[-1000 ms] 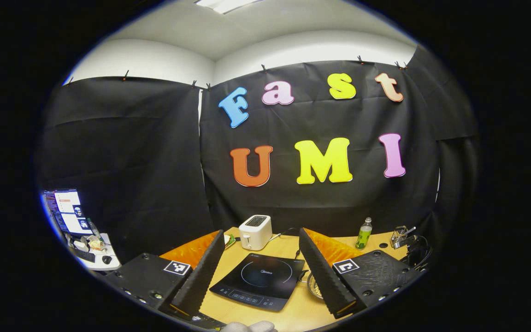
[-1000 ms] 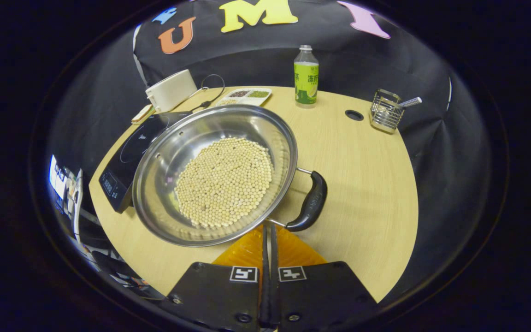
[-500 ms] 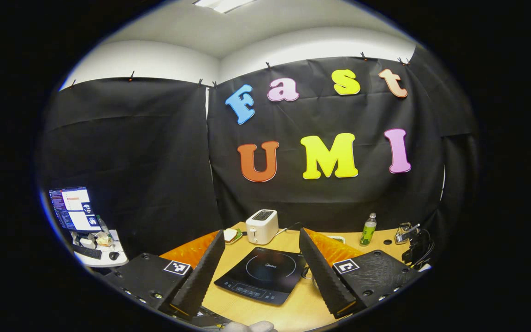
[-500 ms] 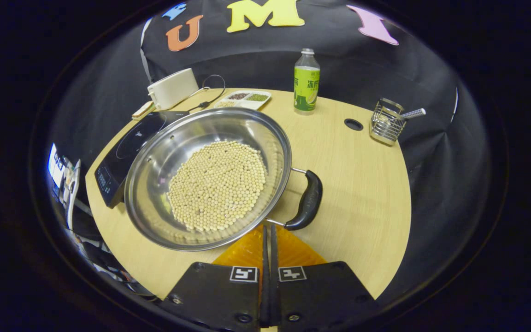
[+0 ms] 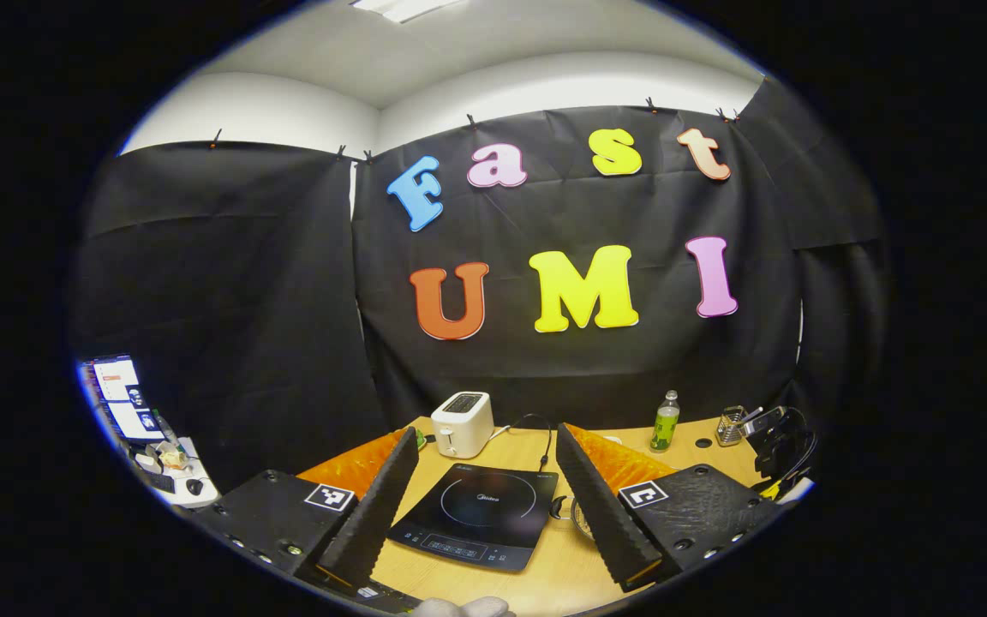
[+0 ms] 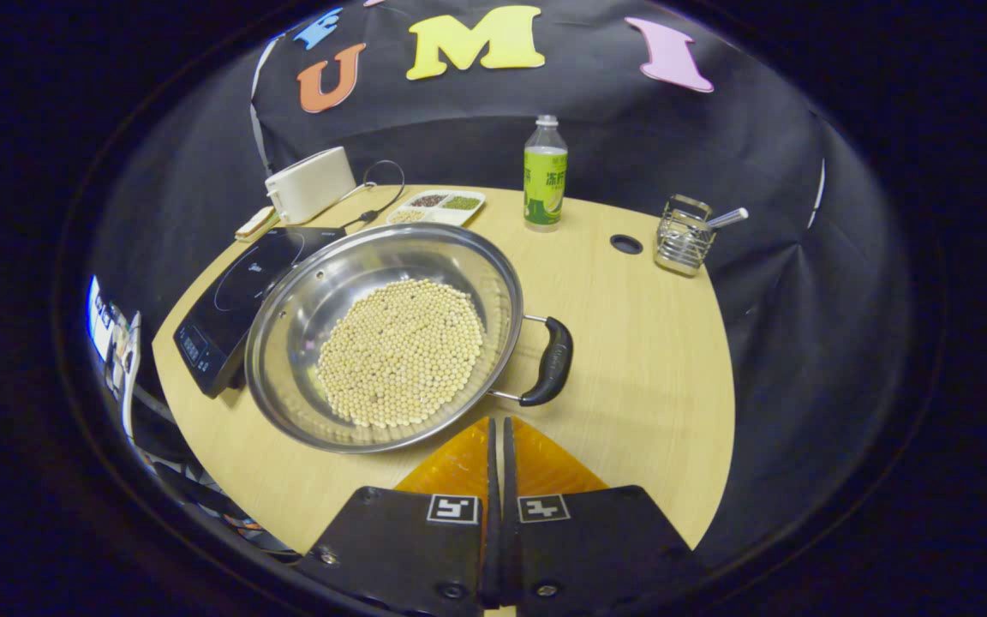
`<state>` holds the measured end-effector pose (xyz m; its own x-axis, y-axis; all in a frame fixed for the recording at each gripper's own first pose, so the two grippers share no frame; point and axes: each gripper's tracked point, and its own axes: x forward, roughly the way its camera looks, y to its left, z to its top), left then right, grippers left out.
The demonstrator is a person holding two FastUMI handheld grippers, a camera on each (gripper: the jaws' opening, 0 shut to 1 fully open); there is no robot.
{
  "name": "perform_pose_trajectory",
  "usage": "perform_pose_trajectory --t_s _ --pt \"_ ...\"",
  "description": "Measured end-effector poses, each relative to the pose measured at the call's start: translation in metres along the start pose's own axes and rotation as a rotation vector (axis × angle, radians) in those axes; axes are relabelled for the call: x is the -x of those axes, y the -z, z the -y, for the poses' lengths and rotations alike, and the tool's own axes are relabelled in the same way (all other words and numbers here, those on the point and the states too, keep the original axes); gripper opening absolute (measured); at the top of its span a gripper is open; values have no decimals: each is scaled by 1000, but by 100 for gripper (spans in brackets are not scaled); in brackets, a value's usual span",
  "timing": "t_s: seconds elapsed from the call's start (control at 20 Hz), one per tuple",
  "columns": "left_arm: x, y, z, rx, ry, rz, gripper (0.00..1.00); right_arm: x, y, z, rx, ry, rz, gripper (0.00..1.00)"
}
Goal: First push the handle of the pot to place it horizontally, then grasp the pot with both hands and set it on the induction cooktop.
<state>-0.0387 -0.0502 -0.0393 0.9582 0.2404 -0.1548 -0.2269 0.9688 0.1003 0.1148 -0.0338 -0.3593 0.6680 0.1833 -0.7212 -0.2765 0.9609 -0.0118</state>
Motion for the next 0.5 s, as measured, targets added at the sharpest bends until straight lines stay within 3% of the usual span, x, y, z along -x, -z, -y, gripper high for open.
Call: perform_pose_trajectory --t_s 0.3,0.35,0.4,0.5 --pt "-35 24 8 25 205 -20 96 68 -2 1 -46 120 99 6" --pt "-39 28 8 30 234 -20 96 80 -2 1 -57 146 114 10" --pt "-43 30 8 35 264 -20 96 90 -2 1 -73 169 126 20" --pt "-51 41 6 51 316 -31 96 109 0 -5 -105 211 145 32"
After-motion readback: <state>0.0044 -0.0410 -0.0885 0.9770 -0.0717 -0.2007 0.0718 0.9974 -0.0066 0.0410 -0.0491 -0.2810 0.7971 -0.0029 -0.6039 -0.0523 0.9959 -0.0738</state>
